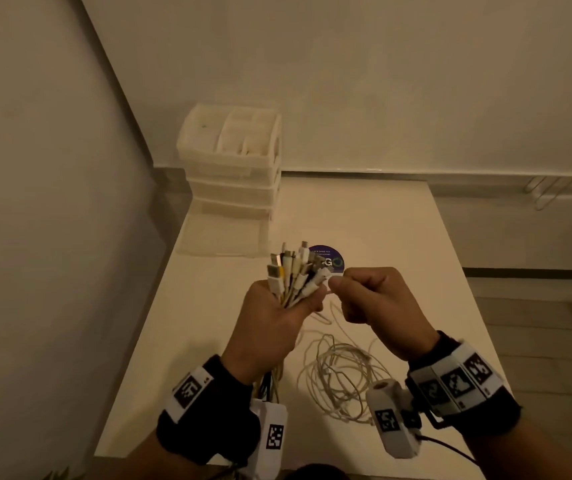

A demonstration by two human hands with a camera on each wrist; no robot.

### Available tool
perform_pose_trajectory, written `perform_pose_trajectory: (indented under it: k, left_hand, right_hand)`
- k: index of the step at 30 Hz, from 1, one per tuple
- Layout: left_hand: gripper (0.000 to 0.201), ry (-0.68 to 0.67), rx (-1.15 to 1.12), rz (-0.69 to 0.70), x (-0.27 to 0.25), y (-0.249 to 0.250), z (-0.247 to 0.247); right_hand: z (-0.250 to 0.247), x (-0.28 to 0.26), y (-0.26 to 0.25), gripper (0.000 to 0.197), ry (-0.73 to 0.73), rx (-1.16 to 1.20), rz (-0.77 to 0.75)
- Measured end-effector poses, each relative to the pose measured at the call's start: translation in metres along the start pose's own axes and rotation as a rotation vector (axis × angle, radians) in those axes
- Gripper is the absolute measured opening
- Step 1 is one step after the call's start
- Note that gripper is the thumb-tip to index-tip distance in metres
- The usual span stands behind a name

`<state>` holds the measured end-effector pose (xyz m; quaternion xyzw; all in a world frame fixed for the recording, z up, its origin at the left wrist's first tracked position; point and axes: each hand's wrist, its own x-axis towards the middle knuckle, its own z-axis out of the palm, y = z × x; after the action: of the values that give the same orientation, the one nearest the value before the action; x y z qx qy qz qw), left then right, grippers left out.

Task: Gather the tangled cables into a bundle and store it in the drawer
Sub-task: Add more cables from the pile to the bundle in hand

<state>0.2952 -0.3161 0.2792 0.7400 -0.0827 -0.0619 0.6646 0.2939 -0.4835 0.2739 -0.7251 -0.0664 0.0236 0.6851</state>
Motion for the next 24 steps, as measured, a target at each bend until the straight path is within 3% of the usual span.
perform_pose_trajectory:
  k: [4, 9, 14, 24]
  left_hand:
    - [0.031, 0.145, -0.016, 0.06, 0.008, 0.001, -0.018]
    - [0.032, 0.302, -0.214, 0.057, 0.019, 0.006, -0.046]
    - [0.032, 0.385, -0.407, 0.085, 0.014, 0.019, -0.061]
    - [0.038, 0.575, -0.564, 0.148, 0.008, 0.029, -0.116]
  right_hand:
    - [-0.003, -0.004, 0.018, 0.036, -0.115, 0.04, 0.072]
    - [-0.012, -0.004, 0.049, 0.036, 0.013, 0.009, 0.119]
    - [-0.008, -0.004, 0.066, 0.039, 0.018, -0.115, 0.108]
    - [-0.001, -0.029, 0.074, 0.043, 0.064, -0.208, 0.102]
